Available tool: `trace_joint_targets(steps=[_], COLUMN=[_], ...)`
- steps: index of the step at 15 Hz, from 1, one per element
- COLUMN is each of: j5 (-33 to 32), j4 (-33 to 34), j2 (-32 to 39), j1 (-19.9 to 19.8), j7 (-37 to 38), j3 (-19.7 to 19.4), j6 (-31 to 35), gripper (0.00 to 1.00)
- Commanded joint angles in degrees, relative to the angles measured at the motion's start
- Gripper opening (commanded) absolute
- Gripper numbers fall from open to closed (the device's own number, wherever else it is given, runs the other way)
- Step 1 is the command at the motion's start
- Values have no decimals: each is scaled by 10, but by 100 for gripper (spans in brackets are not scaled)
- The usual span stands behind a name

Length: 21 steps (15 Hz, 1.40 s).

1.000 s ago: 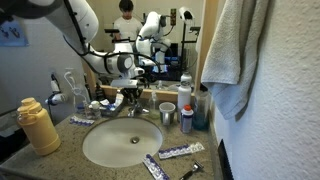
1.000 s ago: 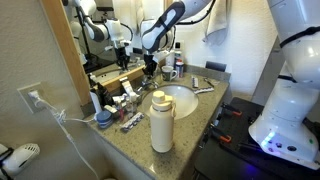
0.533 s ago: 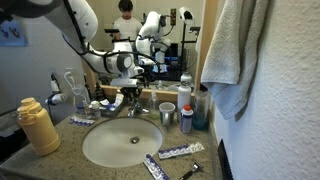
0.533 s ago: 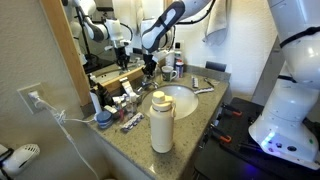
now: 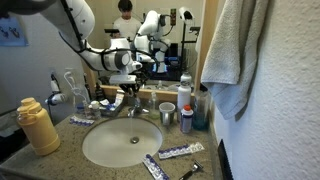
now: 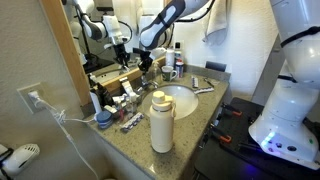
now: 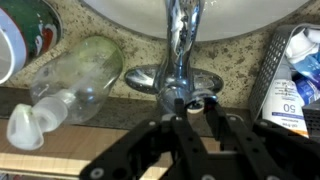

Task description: Open and close the tap

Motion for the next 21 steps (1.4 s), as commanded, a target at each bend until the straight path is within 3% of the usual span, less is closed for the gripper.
trace_joint_targets(steps=[1,21], j5=[3,6], j4=[-11,-27], j2=[-40,-46], j1=[7,6], j7=[11,19], j3=[9,6], j6=[-9,-12], gripper=[7,7])
